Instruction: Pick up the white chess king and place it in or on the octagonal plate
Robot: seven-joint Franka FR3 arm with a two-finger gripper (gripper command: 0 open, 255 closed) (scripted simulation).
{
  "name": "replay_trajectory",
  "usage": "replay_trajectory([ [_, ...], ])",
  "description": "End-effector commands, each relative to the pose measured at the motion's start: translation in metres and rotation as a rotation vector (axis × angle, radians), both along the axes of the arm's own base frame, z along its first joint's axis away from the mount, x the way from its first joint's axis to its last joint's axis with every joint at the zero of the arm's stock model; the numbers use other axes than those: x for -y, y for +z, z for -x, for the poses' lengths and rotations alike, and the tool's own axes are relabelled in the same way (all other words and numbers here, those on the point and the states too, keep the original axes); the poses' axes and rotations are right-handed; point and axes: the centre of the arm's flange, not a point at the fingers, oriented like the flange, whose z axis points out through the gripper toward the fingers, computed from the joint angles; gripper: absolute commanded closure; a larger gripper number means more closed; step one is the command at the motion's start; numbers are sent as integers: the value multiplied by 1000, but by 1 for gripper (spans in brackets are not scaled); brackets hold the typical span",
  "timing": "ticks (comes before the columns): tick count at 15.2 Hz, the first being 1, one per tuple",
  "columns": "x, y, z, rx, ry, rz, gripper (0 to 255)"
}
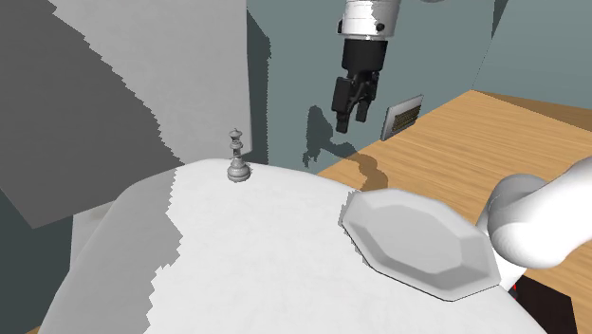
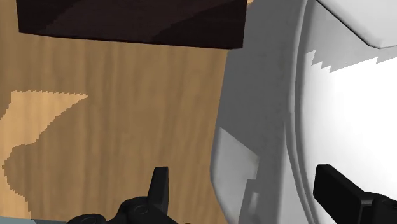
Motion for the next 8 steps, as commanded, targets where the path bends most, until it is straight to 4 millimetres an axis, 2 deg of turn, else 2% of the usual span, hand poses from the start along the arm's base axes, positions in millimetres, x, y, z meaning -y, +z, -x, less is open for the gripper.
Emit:
replay_trajectory([
  [1, -23, 5, -14, -8, -16, -1, 0],
  [8, -102, 19, -63, -33, -66, -2, 0],
])
